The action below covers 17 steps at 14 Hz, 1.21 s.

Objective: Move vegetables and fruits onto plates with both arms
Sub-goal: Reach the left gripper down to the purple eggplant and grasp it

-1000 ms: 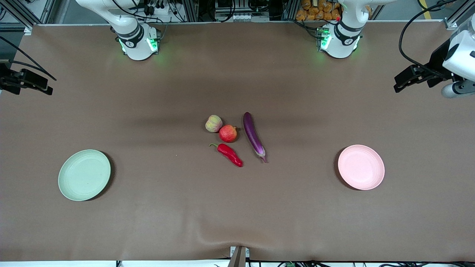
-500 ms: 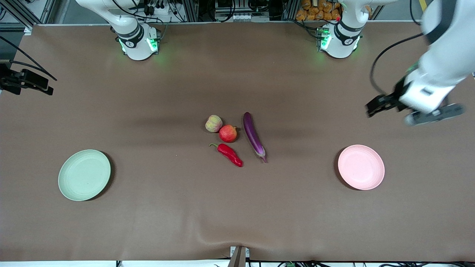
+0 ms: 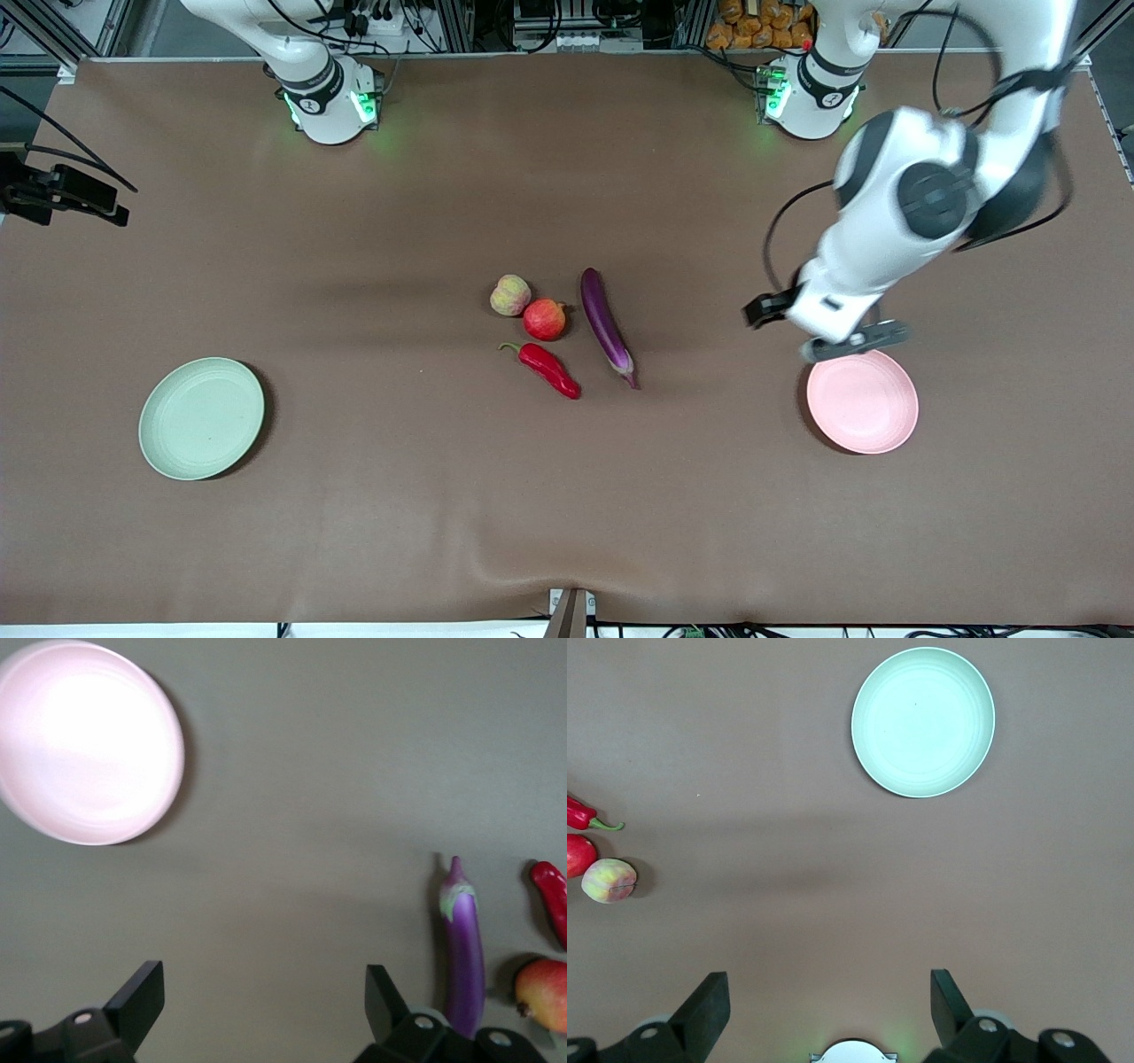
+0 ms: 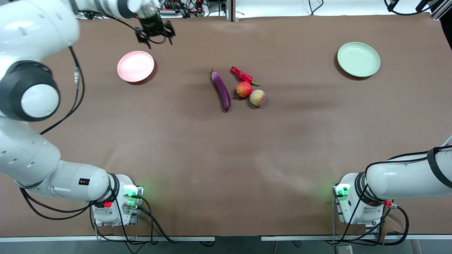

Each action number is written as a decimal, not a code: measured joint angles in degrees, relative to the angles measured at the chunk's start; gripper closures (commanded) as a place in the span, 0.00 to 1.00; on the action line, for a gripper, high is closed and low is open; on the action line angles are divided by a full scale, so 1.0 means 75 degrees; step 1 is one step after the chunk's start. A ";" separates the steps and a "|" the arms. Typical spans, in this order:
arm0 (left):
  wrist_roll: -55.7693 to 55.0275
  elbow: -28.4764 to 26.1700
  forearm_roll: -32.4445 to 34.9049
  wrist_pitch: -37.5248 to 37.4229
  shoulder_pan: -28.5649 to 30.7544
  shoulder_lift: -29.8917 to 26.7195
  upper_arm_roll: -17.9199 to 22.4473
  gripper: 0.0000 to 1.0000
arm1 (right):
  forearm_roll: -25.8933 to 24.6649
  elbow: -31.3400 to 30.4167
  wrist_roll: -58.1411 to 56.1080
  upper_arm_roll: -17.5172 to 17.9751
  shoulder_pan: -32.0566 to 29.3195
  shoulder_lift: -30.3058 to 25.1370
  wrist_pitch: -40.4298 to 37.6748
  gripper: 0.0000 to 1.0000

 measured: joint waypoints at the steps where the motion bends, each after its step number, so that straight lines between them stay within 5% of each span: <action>1: -0.0478 -0.0006 0.0000 0.0401 -0.0270 0.0323 -0.0004 0.00 | 0.0002 0.0000 0.0000 -0.0001 0.0000 0.0001 -0.0005 0.00; 7: -0.3468 0.0178 0.0809 0.2204 -0.1745 0.1919 -0.0014 0.00 | 0.0006 -0.0001 0.0000 -0.0004 0.0000 0.0012 -0.0026 0.00; 17: -0.4584 0.1179 0.0842 0.2797 -0.2595 0.3364 0.0034 0.05 | 0.0006 -0.0002 0.0000 -0.0007 -0.0001 0.0086 -0.0037 0.00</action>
